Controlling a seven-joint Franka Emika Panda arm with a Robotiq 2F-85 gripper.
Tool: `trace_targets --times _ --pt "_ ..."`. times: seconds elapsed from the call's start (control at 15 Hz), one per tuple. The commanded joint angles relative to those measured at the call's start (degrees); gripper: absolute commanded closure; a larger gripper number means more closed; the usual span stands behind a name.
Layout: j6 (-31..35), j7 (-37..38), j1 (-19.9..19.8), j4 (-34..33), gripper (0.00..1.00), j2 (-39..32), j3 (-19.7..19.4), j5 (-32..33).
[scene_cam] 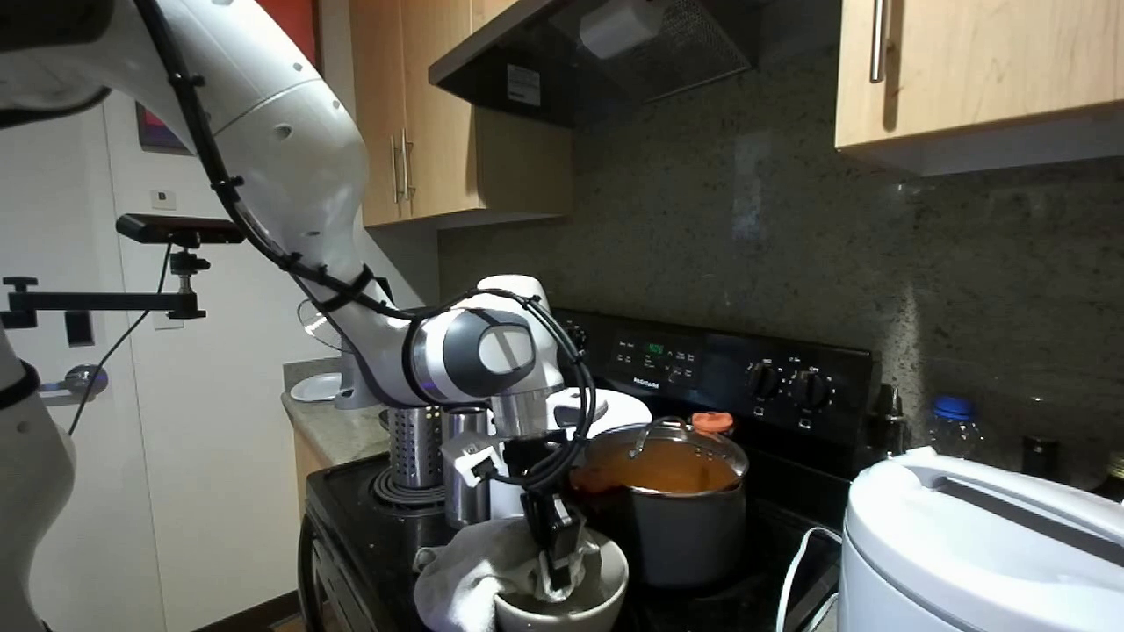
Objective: Use the white cloth to wipe the white bowl on the bottom right of the stove
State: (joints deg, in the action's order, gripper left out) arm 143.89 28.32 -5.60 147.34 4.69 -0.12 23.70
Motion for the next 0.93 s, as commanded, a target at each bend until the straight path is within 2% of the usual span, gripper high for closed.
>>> trace_targets --times 0.0,0.4,0.87 --pt "0.42 2.05 -0.64 -0.62 0.96 0.93 -0.50 3.35" --pt "-1.34 6.45 -1.78 -0.80 0.96 2.55 -0.93 10.42" --pt "-4.84 5.40 -1.81 -0.82 0.96 3.88 -0.82 14.88"
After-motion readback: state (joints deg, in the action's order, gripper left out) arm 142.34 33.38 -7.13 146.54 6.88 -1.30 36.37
